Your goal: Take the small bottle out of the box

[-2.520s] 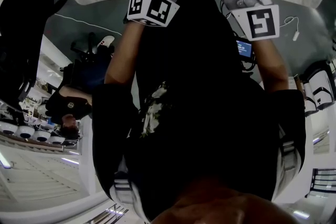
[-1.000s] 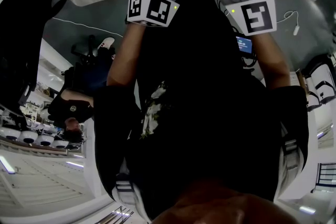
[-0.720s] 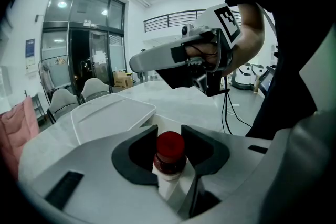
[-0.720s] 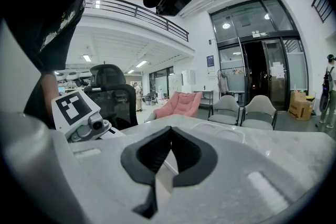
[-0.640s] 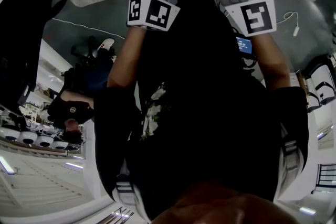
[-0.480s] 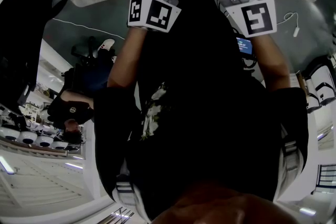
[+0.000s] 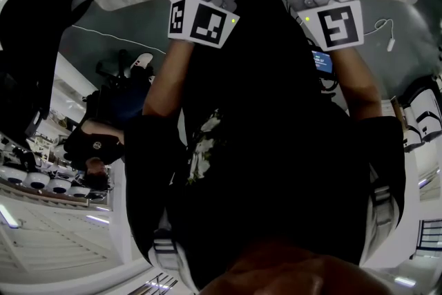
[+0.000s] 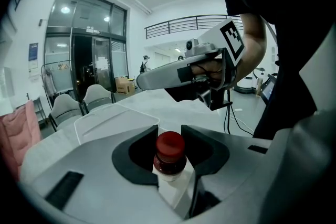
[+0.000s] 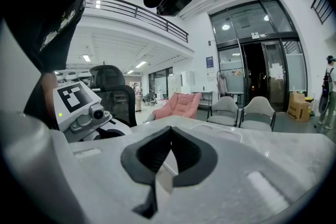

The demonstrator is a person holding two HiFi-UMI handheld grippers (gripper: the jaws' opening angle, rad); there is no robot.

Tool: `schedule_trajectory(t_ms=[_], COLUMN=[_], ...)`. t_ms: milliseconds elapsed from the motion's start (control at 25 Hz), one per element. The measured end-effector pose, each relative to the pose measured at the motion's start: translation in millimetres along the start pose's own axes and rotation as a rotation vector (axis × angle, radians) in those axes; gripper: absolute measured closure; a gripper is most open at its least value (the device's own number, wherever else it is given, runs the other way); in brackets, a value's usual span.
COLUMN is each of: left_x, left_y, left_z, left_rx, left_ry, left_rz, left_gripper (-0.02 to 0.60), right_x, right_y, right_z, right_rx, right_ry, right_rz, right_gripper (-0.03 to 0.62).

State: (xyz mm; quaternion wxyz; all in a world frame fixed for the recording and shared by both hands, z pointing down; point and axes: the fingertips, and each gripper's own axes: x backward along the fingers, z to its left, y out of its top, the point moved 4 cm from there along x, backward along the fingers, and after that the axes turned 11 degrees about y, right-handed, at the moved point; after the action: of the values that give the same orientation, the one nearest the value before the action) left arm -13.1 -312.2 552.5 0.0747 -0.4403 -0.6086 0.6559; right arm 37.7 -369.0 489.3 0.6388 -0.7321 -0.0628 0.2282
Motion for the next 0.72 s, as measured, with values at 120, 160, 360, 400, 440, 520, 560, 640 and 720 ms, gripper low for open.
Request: schedule_trajectory(t_ms=[120, 160, 360, 400, 440, 520, 560, 640, 720], left_x=[2.4, 3.3, 7.4, 9.2, 11.2, 13.7, 14.7, 16.5, 17.3], left_y=[3.2, 4.0, 9.7, 10.2, 10.4, 11.0, 11.9, 14.9, 19.3], left_z=[1.8, 2.2, 6.7, 7.5, 8.0, 9.5, 10.9, 14.5, 18.8], left_rx=[-0.003, -0.004, 0.005, 0.01, 0.014, 0.021, 0.025, 0.041, 0.055], left_ry=[0.003, 0.004, 0.016, 0.018, 0.018, 0.018, 0.019, 0.023, 0.029], left_rz=[-0.005, -0.006, -0.019, -0.02, -0.021, -0.024, -0.026, -0.032, -0.04], left_gripper=[0.431, 0.431, 0.431, 0.431, 0.431, 0.431, 0.431, 0.431, 0.431], right_x=[-0.4, -0.5, -0.1, -0.2, -0.3, -0.2, -0.3, -0.2, 0.3], right_y=[1.3, 1.4, 4.6, 4.8, 4.5, 2.9, 2.7, 3.3, 4.5], right_z=[-0.1, -0.1, -1.0, -0.2, 0.8, 1.6, 1.6, 1.5, 0.0], right_rx=[0.001, 0.002, 0.008, 0.007, 0.007, 0.004, 0.003, 0.002, 0.002], right_ry=[-0.001, -0.001, -0.001, -0.001, -0.002, -0.005, -0.007, -0.011, -0.012], right_rz=[-0.003, -0.003, -0.009, -0.008, -0.005, 0.001, 0.002, 0.001, 0.002], right_gripper=[0.599, 0.599, 0.599, 0.599, 0.599, 0.599, 0.599, 0.599, 0.599])
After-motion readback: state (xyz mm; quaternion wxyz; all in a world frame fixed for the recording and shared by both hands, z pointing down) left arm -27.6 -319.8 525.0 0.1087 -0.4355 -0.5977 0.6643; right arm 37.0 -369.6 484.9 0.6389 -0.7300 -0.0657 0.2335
